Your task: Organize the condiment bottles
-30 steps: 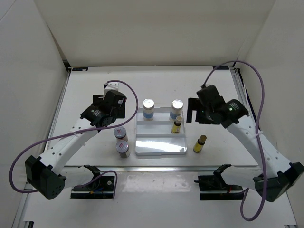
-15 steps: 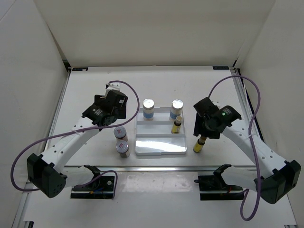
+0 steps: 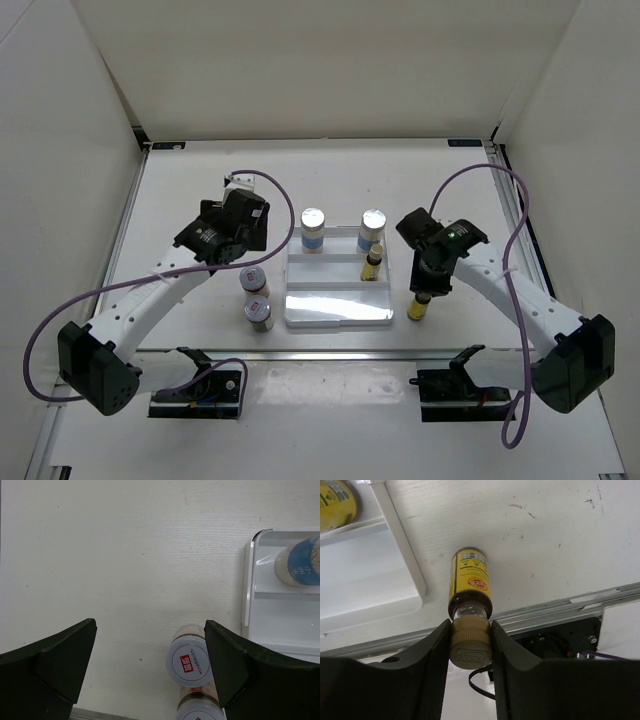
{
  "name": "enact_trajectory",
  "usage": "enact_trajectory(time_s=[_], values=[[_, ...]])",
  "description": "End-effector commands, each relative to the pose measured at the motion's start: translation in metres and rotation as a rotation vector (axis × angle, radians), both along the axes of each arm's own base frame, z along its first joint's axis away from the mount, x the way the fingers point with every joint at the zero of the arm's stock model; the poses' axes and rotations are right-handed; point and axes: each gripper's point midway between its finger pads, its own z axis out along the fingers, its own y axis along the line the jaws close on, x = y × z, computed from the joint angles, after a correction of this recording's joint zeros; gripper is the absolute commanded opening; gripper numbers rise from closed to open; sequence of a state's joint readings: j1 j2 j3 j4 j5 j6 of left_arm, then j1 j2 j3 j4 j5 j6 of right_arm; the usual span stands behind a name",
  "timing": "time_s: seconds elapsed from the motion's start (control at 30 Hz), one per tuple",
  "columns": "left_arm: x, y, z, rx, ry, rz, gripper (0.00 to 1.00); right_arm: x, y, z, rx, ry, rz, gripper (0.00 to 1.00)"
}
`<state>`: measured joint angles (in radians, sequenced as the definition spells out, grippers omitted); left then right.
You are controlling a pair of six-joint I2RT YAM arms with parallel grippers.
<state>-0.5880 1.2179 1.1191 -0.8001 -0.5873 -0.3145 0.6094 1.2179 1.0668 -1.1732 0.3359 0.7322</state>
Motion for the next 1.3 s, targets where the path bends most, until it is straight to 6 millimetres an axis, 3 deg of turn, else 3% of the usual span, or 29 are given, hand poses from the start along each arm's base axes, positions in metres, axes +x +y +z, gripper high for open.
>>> enact_trajectory(time_s=[0.0,0.13,0.17,0.2,0.3,0.43,0.5,0.63,0.7,0.73,0.87,1.0,1.27], values=[[0.002,-0.002,0.02,-0.044,-0.055,-0.007,1.0,0.004,0.001,0.016,-0.034,-0.041,-0.001,0.18],[-0.001,0.0,0.023,-0.051,-0.066,-0.007,1.0,0.014,-0.002,0.063,-0.079,-0.161,0.02,0.0],[-0.001,0.0,0.023,-0.051,-0.066,-0.007,1.0,0.014,0.0,0.073,-0.085,-0.167,0.033,0.0],[-0.001,0.0,0.023,-0.051,-0.066,-0.007,1.0,0.016,0.001,0.096,-0.069,-0.212,0.023,0.0],[-0.001,0.0,0.023,-0.051,-0.066,-0.007,1.0,0.015,0.021,0.119,-0.006,-0.256,0.094,0.0],[-0.008,0.004,0.037,-0.077,-0.105,-0.007,1.0,0.019,0.076,0.14,0.128,-0.278,0.232,0.0],[-0.011,0.006,0.045,-0.094,-0.132,-0.007,1.0,0.019,0.098,0.159,0.169,-0.315,0.294,0.0],[-0.017,0.012,0.048,-0.098,-0.15,-0.001,1.0,0.041,0.142,0.17,0.19,-0.35,0.382,0.0],[-0.017,0.011,0.048,-0.106,-0.151,0.005,1.0,0.049,0.159,0.163,0.173,-0.334,0.401,0.0],[-0.017,0.011,0.048,-0.106,-0.151,0.005,1.0,0.056,0.169,0.171,0.196,-0.365,0.408,0.0],[-0.014,0.008,0.041,-0.099,-0.128,-0.002,1.0,0.076,0.195,0.152,0.188,-0.381,0.445,0.0],[-0.012,0.012,0.04,-0.077,-0.13,0.017,1.0,0.088,0.22,0.116,0.147,-0.316,0.507,0.0],[-0.016,0.017,0.045,-0.079,-0.155,0.03,1.0,0.105,0.246,0.059,0.103,-0.243,0.569,0.0]])
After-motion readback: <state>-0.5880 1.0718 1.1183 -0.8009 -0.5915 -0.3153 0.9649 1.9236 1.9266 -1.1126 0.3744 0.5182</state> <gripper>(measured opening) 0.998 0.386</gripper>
